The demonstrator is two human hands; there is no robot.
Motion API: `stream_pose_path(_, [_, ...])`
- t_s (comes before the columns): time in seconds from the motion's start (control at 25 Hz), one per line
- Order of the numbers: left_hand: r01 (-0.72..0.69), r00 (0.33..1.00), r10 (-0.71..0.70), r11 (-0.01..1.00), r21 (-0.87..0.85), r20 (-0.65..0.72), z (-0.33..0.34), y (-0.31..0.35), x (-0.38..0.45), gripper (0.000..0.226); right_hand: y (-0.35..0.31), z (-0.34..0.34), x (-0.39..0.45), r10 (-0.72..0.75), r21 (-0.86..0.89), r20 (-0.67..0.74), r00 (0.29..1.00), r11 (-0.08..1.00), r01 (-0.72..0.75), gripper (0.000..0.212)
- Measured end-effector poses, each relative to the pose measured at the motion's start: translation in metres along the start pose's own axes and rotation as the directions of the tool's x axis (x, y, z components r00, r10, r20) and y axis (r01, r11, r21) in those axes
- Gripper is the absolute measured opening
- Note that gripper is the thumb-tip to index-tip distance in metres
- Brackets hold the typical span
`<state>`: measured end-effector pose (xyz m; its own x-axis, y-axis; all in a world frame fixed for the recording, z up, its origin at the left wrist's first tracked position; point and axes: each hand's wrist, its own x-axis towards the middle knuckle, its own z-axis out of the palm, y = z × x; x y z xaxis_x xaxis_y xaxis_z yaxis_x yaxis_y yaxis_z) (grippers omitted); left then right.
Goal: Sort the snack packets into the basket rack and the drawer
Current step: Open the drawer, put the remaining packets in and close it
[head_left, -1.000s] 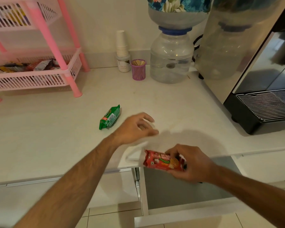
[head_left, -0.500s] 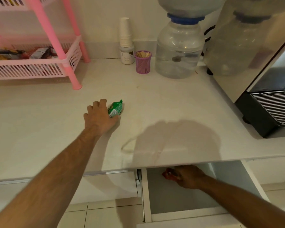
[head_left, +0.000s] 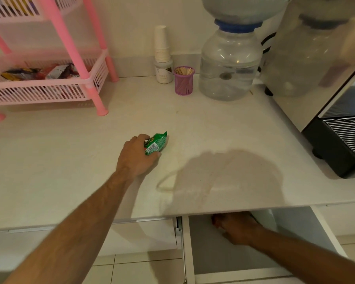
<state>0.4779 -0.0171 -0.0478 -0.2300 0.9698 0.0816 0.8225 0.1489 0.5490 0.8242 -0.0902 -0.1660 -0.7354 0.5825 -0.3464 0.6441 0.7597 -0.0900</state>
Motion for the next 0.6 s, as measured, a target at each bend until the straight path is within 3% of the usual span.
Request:
stream_pose_path(0.08, [0.011, 1.000, -0.010, 0.996, -0.093, 0.015, 0.000, 0.013, -0.010, 0.057, -0.026, -0.033, -0.019, -0.075, -0.115, 0.057, 0.996, 0.990, 0.081, 0.030])
stream_pose_path(0.12, [0.016, 1.000, -0.012, 0.990, -0.142, 0.024, -0.001, 0.021, -0.016, 0.054, -0.038, -0.050, -0.030, -0.145, -0.171, 0.007, 0.989, 0.975, 0.144, 0.023])
stream_pose_path(0.2, [0.001, 0.998, 0.015, 0.973, -0.230, 0.068, 0.002, 0.039, -0.026, 0.049, -0.054, -0.082, -0.048, -0.275, -0.145, -0.281, 0.919, 0.959, 0.242, 0.015])
stream_pose_path(0.24, [-0.017, 0.994, 0.044, 0.961, -0.275, 0.095, 0.003, 0.049, -0.031, 0.047, -0.057, -0.099, -0.051, -0.284, -0.087, -0.468, 0.837, 0.957, 0.276, 0.015])
stream_pose_path(0.32, [-0.067, 0.984, 0.121, 0.930, -0.360, 0.128, 0.007, 0.069, -0.041, 0.042, -0.049, -0.134, -0.051, -0.185, 0.000, -0.721, 0.668, 0.964, 0.267, 0.018])
stream_pose_path(0.36, [-0.099, 0.977, 0.166, 0.911, -0.400, 0.137, 0.007, 0.078, -0.047, 0.040, -0.043, -0.151, -0.049, -0.088, 0.057, -0.751, 0.655, 0.979, 0.197, 0.029])
stream_pose_path(0.48, [-0.180, 0.928, 0.320, 0.834, -0.521, 0.191, 0.007, 0.104, -0.064, 0.036, -0.025, -0.182, -0.042, 0.147, 0.222, -0.641, 0.753, 0.975, -0.001, 0.059])
stream_pose_path(0.6, [-0.168, 0.881, 0.400, 0.762, -0.626, 0.252, 0.005, 0.116, -0.073, 0.040, -0.018, -0.184, -0.043, 0.252, 0.364, -0.536, 0.806, 0.930, -0.049, 0.064])
